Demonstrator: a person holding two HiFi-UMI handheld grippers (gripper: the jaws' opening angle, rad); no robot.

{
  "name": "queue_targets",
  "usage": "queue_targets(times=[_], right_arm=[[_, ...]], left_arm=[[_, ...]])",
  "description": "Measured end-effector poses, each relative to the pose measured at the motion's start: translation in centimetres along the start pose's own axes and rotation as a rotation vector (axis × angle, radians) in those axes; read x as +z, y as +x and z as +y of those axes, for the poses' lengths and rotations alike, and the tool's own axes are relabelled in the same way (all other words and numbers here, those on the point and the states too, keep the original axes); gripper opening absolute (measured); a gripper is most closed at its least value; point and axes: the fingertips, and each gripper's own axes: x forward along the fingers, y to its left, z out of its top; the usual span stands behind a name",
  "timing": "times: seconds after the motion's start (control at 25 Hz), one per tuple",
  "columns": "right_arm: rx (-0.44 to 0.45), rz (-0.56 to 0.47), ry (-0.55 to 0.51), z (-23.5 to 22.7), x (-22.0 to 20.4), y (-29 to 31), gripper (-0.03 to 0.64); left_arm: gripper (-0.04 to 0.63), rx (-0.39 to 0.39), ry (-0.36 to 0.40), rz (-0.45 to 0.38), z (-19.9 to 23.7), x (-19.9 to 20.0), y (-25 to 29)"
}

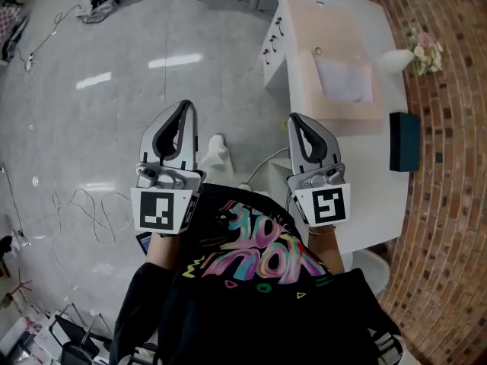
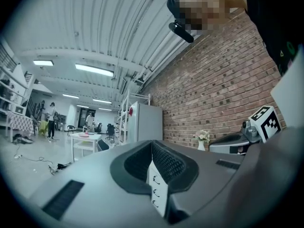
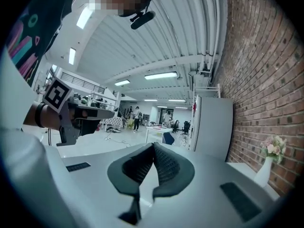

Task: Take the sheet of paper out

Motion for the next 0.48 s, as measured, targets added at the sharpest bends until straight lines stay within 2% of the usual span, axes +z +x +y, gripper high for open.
queue_targets(times=[0.16,0.28,0.36,0.48], right_arm=[[0.003,0.021,-0.024,-0.6,0.4,7.1,0.017],[-0.031,0.028,0.009,-0.8,0.9,11.5,0.017],[-0.058,0.025,0.04,-1.2,1.2,13.6,0.017],[-0.074,0.067,0.025,-2.0,0.4,15.4,0.017]], left_arm=[[0.025,-0.026,0.0,0.0,5.4,0.1,4.8],[0.025,-0.05,-0.009,0.016,9.1,0.0,7.8],[0.025,-0.065,-0.011,0.019,10.9,0.0,9.5],[0.025,-0.088,-0.005,0.033,12.9,-0.8,11.2]])
